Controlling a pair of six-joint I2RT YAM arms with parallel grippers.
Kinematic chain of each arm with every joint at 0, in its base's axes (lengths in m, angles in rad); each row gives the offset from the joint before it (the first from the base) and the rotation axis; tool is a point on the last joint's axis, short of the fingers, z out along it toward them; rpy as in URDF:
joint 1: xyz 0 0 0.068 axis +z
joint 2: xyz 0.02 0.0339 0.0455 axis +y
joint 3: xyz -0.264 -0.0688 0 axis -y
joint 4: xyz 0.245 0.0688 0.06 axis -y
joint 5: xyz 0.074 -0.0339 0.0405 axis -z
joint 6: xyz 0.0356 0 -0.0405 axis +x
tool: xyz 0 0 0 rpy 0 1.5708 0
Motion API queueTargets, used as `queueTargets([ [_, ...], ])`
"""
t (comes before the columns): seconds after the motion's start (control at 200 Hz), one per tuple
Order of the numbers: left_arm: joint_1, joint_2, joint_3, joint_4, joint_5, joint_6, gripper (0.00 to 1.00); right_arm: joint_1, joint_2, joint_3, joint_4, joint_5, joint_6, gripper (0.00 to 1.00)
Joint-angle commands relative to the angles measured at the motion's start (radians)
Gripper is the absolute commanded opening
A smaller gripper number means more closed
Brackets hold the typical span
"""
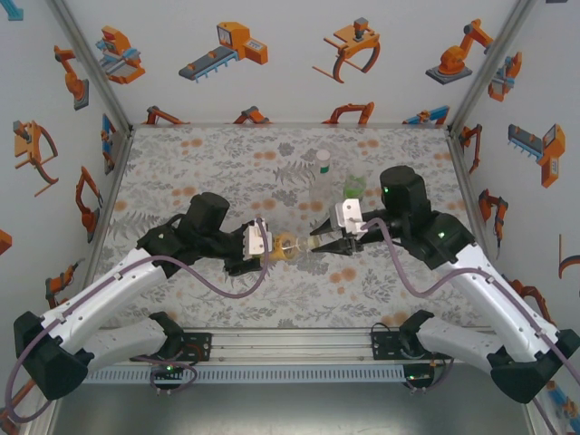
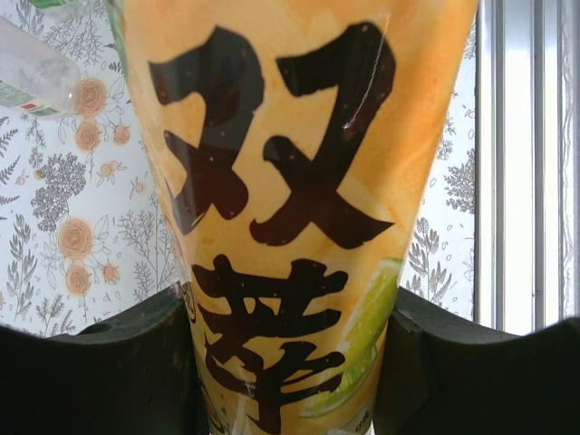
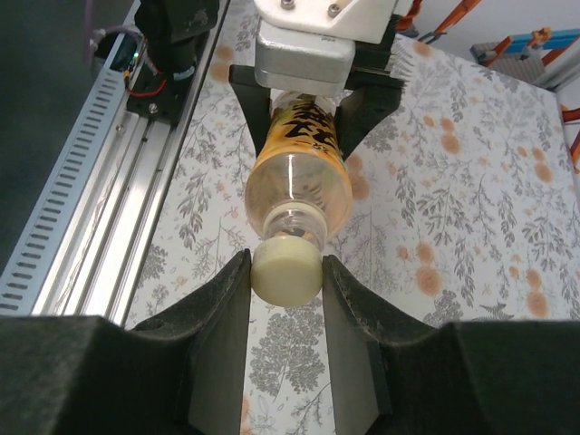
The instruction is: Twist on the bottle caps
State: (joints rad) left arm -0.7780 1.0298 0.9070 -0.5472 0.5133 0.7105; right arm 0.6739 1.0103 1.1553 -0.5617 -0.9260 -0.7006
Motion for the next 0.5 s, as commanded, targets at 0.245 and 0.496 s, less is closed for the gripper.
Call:
queueTargets([
  [0.245, -0.008, -0.010, 0.026, -0.019, 0.039, 0.008, 0.00, 0.061, 0.025, 0.034, 0.011, 0.111, -0.053, 0.00],
  [0.496, -0.008, -0.008, 0.027, -0.018, 0.045, 0.006, 0.00, 0.073, 0.034, 0.042, 0.026, 0.080, -0.051, 0.00],
])
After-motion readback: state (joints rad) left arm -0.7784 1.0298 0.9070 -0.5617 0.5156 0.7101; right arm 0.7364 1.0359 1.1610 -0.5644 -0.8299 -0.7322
